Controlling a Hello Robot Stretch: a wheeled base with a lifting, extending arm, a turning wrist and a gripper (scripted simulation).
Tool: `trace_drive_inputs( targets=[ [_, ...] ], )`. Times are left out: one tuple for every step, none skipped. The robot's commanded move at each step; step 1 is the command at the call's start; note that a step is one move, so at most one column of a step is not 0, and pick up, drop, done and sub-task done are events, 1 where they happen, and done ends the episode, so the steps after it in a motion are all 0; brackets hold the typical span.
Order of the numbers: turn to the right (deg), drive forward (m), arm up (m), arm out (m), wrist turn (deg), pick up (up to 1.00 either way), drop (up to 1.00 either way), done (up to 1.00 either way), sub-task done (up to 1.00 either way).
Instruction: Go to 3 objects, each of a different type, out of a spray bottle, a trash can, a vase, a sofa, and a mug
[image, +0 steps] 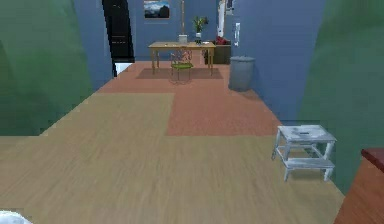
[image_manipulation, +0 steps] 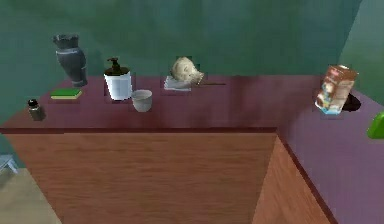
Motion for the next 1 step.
trace_drive_inputs(
  targets=[
    [0.0, 0.20, 0.00, 0.00, 0.0, 0.00, 0.00, 0.00, 0.00]
  ],
)
